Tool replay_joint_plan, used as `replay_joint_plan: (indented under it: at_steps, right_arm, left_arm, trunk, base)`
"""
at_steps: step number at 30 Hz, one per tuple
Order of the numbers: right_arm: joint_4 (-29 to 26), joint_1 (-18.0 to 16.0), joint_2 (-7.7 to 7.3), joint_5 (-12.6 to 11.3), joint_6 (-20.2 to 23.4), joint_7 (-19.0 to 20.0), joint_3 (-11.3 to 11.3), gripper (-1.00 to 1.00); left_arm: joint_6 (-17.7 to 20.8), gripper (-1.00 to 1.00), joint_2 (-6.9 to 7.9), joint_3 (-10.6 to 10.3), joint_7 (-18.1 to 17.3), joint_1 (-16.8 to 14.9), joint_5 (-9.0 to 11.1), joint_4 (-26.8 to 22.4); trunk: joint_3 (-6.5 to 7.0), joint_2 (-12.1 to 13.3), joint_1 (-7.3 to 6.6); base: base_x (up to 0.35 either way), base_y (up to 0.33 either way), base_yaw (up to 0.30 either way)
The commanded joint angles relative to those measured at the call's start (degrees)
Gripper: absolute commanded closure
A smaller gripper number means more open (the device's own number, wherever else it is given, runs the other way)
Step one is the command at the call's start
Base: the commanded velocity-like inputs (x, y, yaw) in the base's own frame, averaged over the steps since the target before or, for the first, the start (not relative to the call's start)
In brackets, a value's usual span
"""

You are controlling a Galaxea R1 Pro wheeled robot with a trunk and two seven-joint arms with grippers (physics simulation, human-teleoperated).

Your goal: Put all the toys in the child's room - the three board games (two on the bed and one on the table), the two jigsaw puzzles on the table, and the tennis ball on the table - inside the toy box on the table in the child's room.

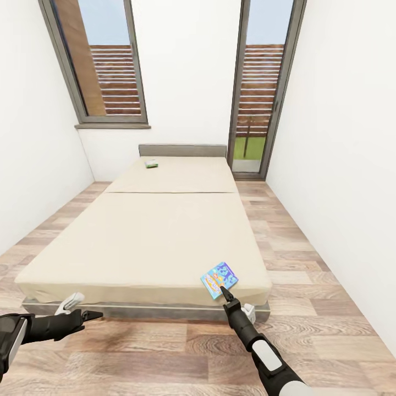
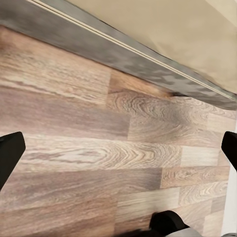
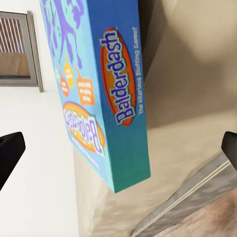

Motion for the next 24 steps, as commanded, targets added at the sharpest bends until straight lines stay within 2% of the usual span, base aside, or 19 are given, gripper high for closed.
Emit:
replay_joint_plan:
  at_steps: [1,8,24]
  right_arm:
    - [0.01,-0.03,0.03,-0.54,0.58,0.17,-0.24,-1.00]
    - [0.01,-0.03,0.04,-0.54,0.58,-0.04,-0.24,-1.00]
    - [0.01,-0.03,0.10,-0.54,0.58,-0.35,-0.07,-1.00]
  left_arm:
    - [0.33,-1.00,-0.03,0.24,-0.55,-0.06,-0.60,-0.03]
    - [0.33,-1.00,-0.06,0.24,-0.53,-0.06,-0.61,-0.03]
    - [0.33,-1.00,-0.07,0.24,-0.53,-0.06,-0.62,-0.03]
  trunk:
    - [-0.05,-0.02,-0.01]
    - [-0.05,-0.02,-0.01]
    - [-0.05,-0.02,-0.01]
  base:
    - [0.005,0.031,0.000]
    - [0.043,0.126,0.000]
    - [0.004,0.013,0.000]
